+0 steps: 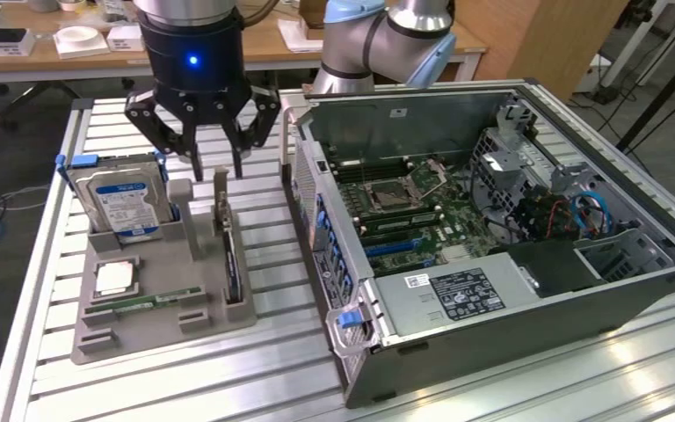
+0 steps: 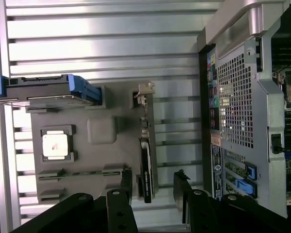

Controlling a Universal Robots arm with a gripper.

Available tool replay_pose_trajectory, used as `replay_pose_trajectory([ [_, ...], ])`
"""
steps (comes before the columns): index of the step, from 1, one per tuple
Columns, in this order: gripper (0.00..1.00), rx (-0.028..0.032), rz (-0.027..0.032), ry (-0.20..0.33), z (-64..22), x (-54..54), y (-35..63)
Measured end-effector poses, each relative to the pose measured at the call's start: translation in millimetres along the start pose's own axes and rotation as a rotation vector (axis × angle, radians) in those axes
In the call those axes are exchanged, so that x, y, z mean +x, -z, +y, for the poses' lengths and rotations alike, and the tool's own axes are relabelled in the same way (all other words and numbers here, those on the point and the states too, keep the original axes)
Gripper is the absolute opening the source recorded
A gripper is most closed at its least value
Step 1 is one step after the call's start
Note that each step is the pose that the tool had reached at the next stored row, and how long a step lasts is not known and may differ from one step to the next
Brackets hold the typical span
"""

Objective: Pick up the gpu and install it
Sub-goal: 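Reach for the gpu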

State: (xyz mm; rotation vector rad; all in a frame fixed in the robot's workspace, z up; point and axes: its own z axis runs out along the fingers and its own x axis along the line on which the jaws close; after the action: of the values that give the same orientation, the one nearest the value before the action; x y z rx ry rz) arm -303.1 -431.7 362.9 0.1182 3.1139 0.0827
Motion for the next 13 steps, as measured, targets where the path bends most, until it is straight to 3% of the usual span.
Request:
replay_pose_trajectory([
  [13, 0.47, 0.0000, 0.0000, 0.000, -6.9, -4.7, -10.6],
])
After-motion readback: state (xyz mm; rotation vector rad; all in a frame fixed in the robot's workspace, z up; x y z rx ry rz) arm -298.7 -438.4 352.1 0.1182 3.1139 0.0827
